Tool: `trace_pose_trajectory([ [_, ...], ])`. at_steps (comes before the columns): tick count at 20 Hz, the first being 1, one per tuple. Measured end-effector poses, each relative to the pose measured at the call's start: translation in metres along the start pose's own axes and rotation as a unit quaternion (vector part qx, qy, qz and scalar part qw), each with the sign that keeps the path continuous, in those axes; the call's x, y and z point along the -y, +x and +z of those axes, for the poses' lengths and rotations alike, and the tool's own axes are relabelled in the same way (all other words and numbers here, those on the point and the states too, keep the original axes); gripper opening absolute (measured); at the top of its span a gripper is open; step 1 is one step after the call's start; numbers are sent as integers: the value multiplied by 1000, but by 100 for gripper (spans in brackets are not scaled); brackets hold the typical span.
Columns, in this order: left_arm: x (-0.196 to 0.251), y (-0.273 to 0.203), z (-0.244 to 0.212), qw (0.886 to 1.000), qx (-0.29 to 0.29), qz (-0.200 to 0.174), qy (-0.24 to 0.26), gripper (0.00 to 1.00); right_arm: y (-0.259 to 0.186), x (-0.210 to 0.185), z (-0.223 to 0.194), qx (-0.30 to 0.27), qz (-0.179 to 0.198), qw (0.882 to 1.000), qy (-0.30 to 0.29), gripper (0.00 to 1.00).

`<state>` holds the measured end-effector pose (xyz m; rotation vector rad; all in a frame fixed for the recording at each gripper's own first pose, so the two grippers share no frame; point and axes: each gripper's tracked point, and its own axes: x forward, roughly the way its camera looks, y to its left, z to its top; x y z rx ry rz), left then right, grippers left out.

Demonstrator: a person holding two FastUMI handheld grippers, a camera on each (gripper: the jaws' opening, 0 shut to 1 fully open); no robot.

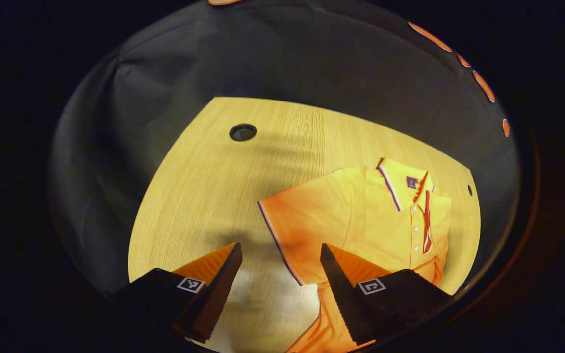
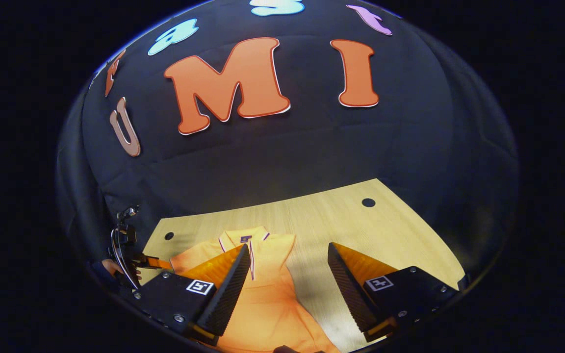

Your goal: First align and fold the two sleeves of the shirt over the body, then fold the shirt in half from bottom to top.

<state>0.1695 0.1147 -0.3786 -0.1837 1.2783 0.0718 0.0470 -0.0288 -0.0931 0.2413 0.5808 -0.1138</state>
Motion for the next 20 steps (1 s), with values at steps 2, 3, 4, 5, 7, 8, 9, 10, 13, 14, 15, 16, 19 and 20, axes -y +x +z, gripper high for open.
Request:
trace_pose_trajectory([
  [2,4,12,-4,999,-37,2,-2,97,-8,7,-5,0,-9,1000,-5,96],
  [3,6,21,0,999,-44,2,-5,97,-12,9,-6,0,-10,1000,-7,96],
  [4,8,26,-5,998,-63,10,-7,95,-16,12,-7,1,-12,1000,-9,96],
  [5,12,31,-4,997,-71,8,-8,94,-19,15,-7,3,-11,1000,-13,96],
  [7,8,41,-7,995,-95,32,-1,94,-23,23,-10,1,-15,1000,-19,97],
  [8,8,47,-5,994,-100,42,3,94,-23,27,-10,1,-17,1000,-19,97],
  [9,8,49,-1,994,-100,50,4,93,-25,29,-10,3,-17,1000,-17,97],
  [10,5,53,1,993,-106,57,2,80,-25,33,-10,3,-19,1000,-13,97],
  [13,14,57,5,992,-111,53,-7,62,-27,43,-16,-1,-24,1000,-12,97],
  [14,16,59,5,993,-110,42,-12,60,-27,44,-18,-2,-23,1000,-12,97],
  [15,17,58,7,993,-106,43,-12,44,-27,46,-20,-4,-24,1000,-11,97],
  [16,19,55,8,994,-103,42,-12,28,-27,46,-21,-5,-21,1000,-8,97],
  [19,29,51,13,996,-89,20,8,12,-25,50,-27,-10,-21,1000,1,97],
  [20,33,46,18,997,-76,17,15,11,-23,52,-27,-9,-22,1000,2,97],
])
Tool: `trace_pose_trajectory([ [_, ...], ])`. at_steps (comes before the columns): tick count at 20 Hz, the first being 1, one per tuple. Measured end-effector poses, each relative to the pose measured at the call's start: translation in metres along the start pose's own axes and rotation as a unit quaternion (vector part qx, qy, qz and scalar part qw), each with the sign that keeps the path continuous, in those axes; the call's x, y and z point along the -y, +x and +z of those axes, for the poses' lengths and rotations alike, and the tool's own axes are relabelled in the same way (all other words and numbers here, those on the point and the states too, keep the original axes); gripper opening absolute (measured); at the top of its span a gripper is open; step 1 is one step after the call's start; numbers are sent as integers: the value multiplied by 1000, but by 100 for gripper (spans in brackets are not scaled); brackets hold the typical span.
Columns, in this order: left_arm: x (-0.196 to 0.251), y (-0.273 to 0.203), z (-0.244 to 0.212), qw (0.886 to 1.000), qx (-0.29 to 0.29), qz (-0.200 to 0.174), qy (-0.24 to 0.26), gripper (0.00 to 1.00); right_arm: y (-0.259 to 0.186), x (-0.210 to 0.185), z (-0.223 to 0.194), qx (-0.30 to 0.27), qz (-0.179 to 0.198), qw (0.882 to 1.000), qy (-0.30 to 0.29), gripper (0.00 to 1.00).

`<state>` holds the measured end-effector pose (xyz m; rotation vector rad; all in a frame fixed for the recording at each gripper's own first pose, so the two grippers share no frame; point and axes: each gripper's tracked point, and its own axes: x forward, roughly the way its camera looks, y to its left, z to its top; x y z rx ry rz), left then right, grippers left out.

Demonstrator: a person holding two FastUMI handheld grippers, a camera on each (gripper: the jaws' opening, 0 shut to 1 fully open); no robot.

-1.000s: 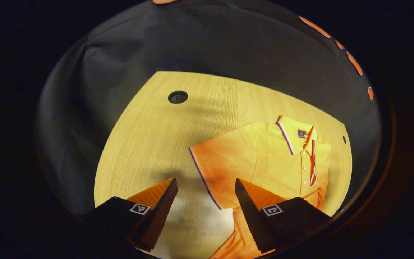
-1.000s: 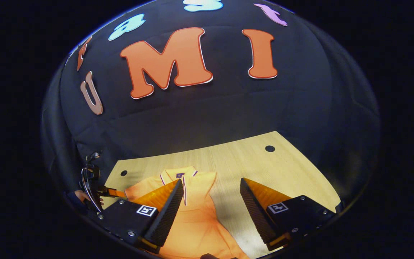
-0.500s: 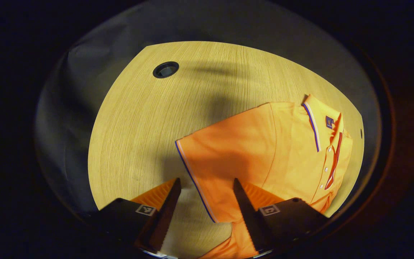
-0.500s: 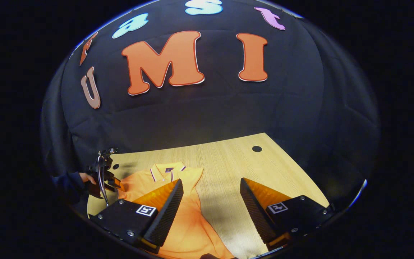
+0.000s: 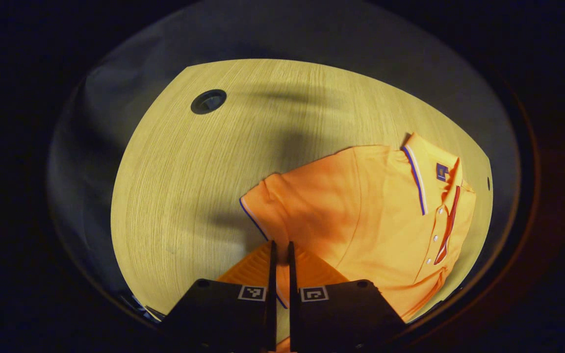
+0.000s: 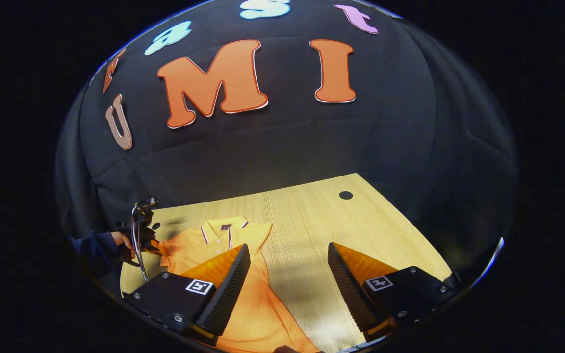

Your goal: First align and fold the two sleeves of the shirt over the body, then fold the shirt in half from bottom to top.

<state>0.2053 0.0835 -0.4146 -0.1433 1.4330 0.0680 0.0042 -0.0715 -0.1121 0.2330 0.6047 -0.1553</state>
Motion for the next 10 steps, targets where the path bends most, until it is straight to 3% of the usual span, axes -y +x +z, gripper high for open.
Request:
trace_pose_trajectory([
  [5,41,-60,40,992,88,-18,87,11,3,2,-1,-5,-1,1000,-1,97],
  [10,105,-85,48,981,113,-43,154,11,6,-2,-3,-11,7,1000,-7,97],
])
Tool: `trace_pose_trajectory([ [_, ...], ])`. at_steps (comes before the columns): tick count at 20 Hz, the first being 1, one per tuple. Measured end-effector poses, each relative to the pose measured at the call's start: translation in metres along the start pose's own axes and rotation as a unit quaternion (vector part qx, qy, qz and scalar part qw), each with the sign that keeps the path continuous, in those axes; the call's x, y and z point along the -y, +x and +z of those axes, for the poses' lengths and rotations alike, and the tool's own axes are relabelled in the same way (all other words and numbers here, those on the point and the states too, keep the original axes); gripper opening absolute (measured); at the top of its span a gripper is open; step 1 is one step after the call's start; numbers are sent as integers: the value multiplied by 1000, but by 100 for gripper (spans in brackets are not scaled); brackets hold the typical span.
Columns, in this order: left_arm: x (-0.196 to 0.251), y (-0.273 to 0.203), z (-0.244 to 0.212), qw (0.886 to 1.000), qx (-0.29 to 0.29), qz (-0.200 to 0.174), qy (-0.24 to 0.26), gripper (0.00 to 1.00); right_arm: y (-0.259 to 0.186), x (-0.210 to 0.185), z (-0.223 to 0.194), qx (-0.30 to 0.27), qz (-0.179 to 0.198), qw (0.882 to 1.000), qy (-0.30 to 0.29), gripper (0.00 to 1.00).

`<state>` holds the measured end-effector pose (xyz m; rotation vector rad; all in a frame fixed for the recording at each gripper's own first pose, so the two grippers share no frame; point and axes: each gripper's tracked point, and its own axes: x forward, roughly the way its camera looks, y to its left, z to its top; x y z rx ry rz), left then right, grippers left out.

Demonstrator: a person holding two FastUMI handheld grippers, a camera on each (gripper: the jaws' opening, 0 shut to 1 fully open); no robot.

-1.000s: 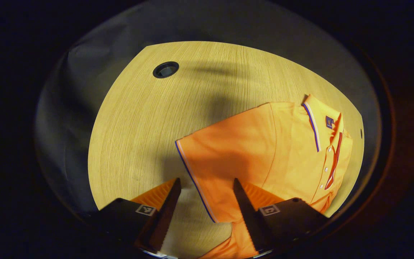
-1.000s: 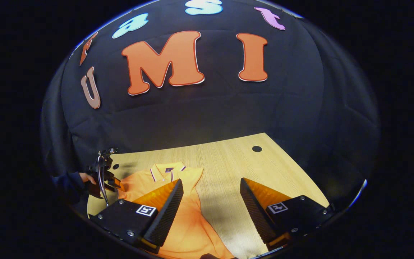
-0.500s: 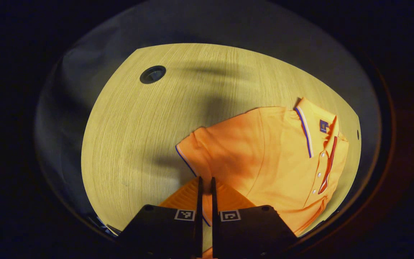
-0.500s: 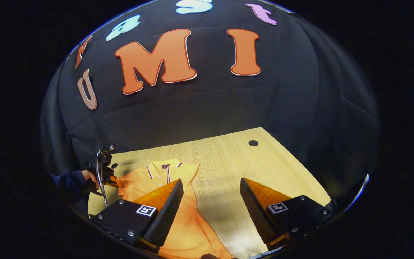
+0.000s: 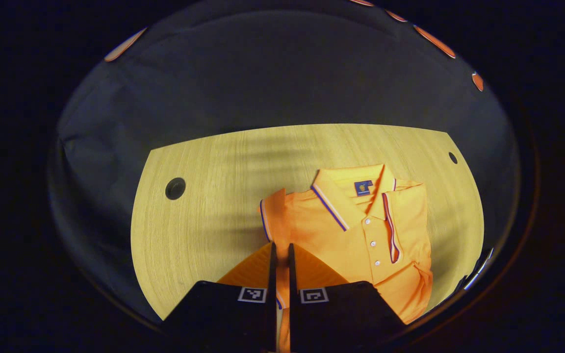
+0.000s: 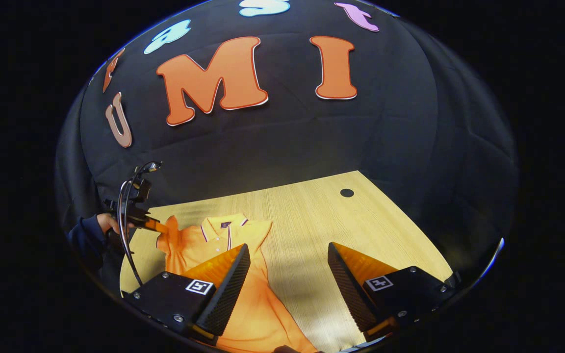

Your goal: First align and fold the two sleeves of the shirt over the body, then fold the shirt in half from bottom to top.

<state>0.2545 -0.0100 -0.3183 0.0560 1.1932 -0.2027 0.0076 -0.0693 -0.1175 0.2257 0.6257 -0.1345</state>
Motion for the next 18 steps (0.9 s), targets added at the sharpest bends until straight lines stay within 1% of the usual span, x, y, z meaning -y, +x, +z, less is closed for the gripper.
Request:
trace_pose_trajectory([
  [2,29,0,5,1000,2,-21,14,11,-1,0,0,-1,-1,1000,-5,97],
  [3,46,-3,11,999,10,-41,21,13,-1,1,0,-2,-3,1000,-6,97],
  [4,69,-7,16,997,16,-73,29,17,-3,1,0,-3,-3,1000,-4,97],
  [5,90,-14,21,994,24,-103,34,15,-4,1,-1,-4,-3,1000,-2,97],
  [6,105,-25,23,991,35,-123,43,30,-5,2,-1,-4,-5,1000,-1,97],
  [8,118,-38,25,986,58,-140,65,61,-7,3,1,0,-11,1000,-1,97],
  [9,116,-42,22,986,65,-135,75,67,-9,2,2,5,-11,1000,0,97],
  [10,118,-45,18,985,73,-134,84,67,-11,3,2,10,-15,1000,0,97],
  [11,116,-51,15,984,82,-129,91,77,-15,3,1,15,-17,1000,0,97],
  [12,113,-62,13,983,93,-129,96,81,-19,2,1,19,-21,1000,-1,97],
  [13,111,-71,11,981,106,-127,99,88,-25,0,0,26,-23,999,-1,97],
  [16,99,-105,0,979,141,-117,91,93,-34,-7,0,46,-24,999,-8,97],
  [18,91,-128,-6,976,171,-103,89,96,-40,-13,2,64,-16,998,-24,97],
])
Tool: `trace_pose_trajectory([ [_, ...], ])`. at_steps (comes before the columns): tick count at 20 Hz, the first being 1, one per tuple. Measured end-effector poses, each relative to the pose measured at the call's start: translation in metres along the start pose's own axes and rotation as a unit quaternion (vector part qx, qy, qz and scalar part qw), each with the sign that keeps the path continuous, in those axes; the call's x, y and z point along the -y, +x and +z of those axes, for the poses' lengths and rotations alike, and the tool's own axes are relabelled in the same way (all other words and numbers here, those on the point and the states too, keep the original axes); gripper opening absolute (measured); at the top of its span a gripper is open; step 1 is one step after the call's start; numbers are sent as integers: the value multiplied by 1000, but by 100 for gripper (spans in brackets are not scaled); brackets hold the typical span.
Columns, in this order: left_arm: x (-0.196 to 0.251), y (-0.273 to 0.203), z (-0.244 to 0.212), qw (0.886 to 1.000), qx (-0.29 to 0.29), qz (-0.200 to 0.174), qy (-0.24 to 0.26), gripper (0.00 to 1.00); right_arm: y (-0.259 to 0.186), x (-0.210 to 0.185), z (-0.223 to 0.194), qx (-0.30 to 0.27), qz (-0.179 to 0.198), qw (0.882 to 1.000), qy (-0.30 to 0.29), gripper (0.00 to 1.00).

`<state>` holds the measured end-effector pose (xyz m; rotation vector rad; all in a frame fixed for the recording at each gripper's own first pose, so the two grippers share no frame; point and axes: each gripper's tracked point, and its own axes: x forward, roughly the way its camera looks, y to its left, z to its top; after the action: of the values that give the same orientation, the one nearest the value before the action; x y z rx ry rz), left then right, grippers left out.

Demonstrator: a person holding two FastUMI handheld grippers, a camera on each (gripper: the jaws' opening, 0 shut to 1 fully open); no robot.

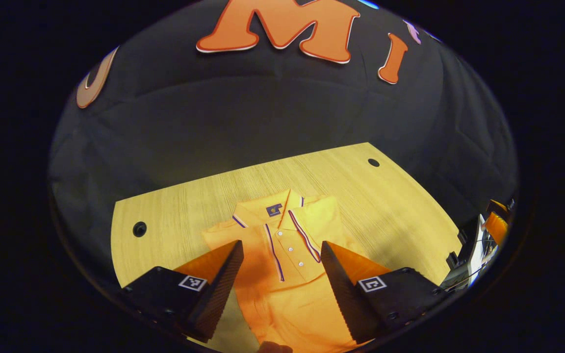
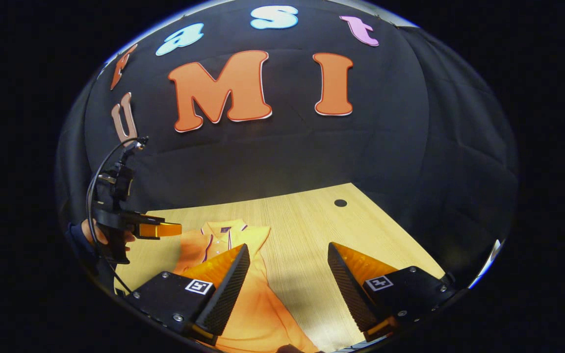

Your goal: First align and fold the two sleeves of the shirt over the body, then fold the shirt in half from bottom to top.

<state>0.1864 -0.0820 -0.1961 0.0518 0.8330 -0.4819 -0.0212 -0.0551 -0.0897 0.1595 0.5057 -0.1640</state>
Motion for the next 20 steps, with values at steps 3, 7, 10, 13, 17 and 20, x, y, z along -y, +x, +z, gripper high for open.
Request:
trace_pose_trajectory([
  [3,1,-49,8,998,61,34,-4,99,-11,-6,9,42,19,998,-38,98],
  [7,1,-119,10,985,149,76,-29,98,-32,-14,16,88,58,991,-82,98],
  [10,8,-166,6,969,217,112,-36,98,-50,-23,27,139,85,981,-103,98],
  [13,13,-215,-3,951,275,132,-45,98,-71,-26,29,172,112,972,-114,98],
  [17,29,-282,-23,921,338,189,-34,98,-80,-30,7,177,134,969,-108,98],
  [20,52,-299,-65,912,353,204,-39,98,-82,-26,-23,152,147,971,-111,98],
])
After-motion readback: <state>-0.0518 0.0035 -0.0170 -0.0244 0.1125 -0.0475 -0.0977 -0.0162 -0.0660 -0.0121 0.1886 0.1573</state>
